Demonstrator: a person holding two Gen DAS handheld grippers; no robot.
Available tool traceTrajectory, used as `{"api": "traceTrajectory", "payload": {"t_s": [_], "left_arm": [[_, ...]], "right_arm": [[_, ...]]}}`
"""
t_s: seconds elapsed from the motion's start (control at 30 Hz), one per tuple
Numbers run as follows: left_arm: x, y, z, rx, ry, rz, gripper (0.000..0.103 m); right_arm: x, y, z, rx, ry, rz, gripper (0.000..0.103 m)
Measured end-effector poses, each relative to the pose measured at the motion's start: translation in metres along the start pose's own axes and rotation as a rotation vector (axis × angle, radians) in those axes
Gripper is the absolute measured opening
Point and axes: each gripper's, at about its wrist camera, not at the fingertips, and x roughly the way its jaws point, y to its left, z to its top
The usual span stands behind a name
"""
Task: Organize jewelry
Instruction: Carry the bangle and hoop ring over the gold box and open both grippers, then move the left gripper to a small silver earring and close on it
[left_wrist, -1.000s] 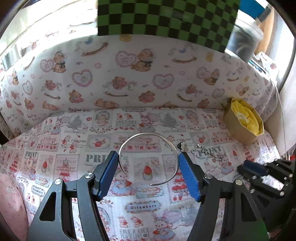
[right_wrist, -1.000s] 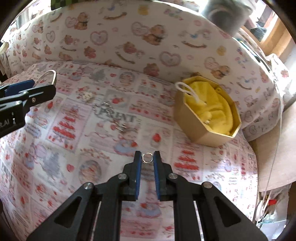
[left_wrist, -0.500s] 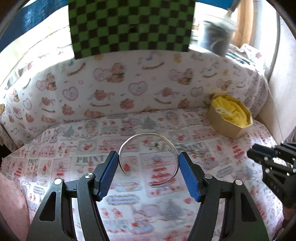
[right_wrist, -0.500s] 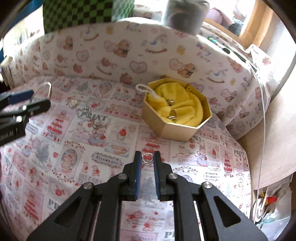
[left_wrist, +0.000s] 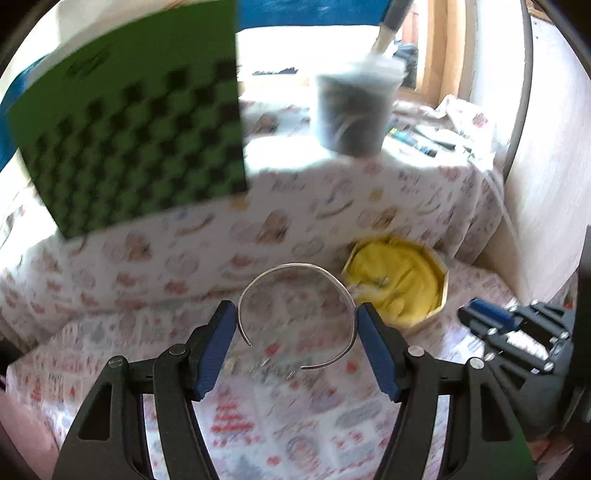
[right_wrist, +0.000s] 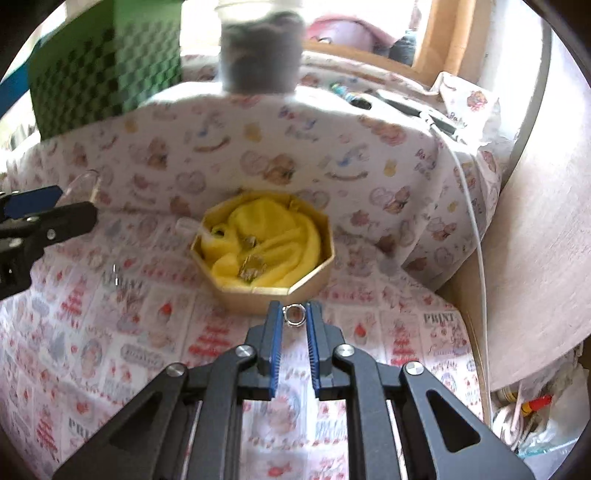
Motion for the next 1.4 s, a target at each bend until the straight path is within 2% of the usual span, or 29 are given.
{"api": "traceTrajectory", "payload": {"t_s": [0.1, 0.27, 0.4, 0.6, 0.63, 0.67, 0.7, 0.73, 0.93, 1.1, 1.3, 1.4], "left_arm": [[0.001, -0.006, 0.018, -0.024, -0.018, -0.045, 0.066], [0.003, -0.006, 0.033, -0.085, -0.050, -0.114, 0.066], [0.017, -0.010, 0.035, -0.063, -0.029, -0.079, 0.066], [0.036, -0.011, 0.030, -0.040, 0.012, -0.054, 0.066], [0.039, -0.011, 0.030, -0.039, 0.018, -0.045, 0.066], [0.042, -0.012, 0.030, -0.037, 0.023, -0.040, 0.066], [0.045, -0.013, 0.030, -0.035, 0.027, -0.039, 0.066], [0.048, -0.014, 0.030, -0.033, 0.031, -0.043, 0.066], [0.064, -0.032, 0.032, -0.032, 0.047, -0.072, 0.066], [0.078, -0.052, 0.035, -0.007, 0.059, -0.070, 0.066], [0.091, -0.066, 0.035, -0.026, 0.053, -0.130, 0.066], [0.087, -0.070, 0.035, -0.023, 0.010, -0.135, 0.076]], "right_arm": [[-0.001, -0.008, 0.014, 0.035, -0.070, 0.038, 0.012], [0.012, -0.025, 0.032, 0.115, -0.100, 0.165, 0.012], [0.018, -0.032, 0.033, 0.153, -0.146, 0.224, 0.012], [0.043, -0.029, 0.034, 0.176, -0.087, 0.261, 0.012], [0.045, -0.030, 0.034, 0.182, -0.084, 0.275, 0.013], [0.048, -0.033, 0.034, 0.198, -0.083, 0.285, 0.020], [0.050, -0.036, 0.034, 0.206, -0.082, 0.284, 0.030], [0.050, -0.040, 0.034, 0.218, -0.085, 0.280, 0.032], [0.040, -0.062, 0.032, 0.265, -0.116, 0.276, 0.032], [0.026, -0.072, 0.029, 0.261, -0.157, 0.206, 0.036], [0.022, -0.077, 0.030, 0.278, -0.154, 0.209, 0.037], [0.022, -0.079, 0.029, 0.288, -0.155, 0.206, 0.040]]}}
